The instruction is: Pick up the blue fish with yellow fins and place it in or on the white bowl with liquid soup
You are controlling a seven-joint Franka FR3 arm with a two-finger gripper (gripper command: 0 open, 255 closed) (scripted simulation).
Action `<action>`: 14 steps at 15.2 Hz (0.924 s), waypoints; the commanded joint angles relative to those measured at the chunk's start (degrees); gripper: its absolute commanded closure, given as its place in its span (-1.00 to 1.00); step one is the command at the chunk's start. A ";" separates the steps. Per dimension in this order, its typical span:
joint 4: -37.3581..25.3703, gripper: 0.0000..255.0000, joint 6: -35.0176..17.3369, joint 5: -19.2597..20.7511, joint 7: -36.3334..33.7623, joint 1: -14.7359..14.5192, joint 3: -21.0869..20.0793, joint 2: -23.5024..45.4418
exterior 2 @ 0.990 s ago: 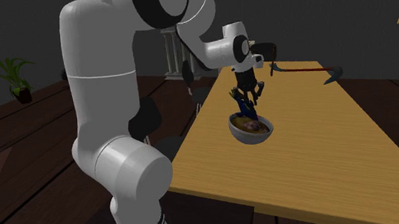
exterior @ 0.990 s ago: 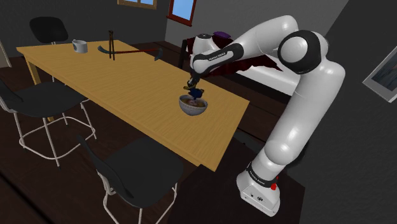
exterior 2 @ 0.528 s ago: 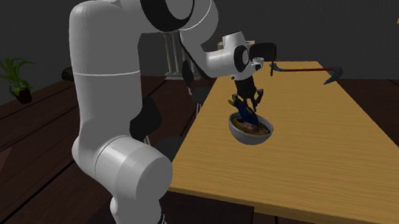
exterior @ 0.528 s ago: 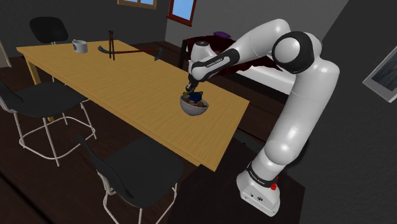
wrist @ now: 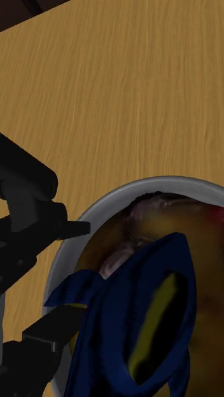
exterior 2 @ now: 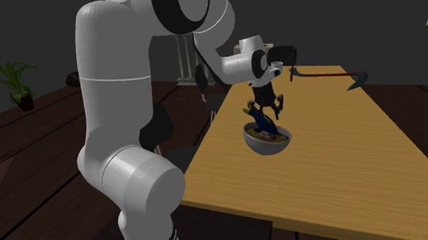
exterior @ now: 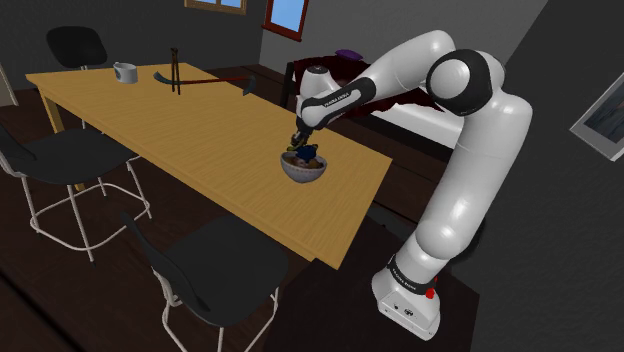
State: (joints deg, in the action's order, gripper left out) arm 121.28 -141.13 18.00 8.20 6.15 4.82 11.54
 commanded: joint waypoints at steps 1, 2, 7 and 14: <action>0.08 -1.00 0.01 -0.01 0.03 0.03 0.02 0.04; 0.10 -1.00 0.03 -0.01 0.01 0.01 0.01 0.00; -0.21 -1.00 3.24 -0.53 0.30 -0.42 -0.40 -2.81; -0.70 -1.00 6.18 -1.00 0.59 -0.78 -0.75 -5.18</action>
State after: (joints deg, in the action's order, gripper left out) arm 120.58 -135.00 17.01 8.79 5.37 4.07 6.39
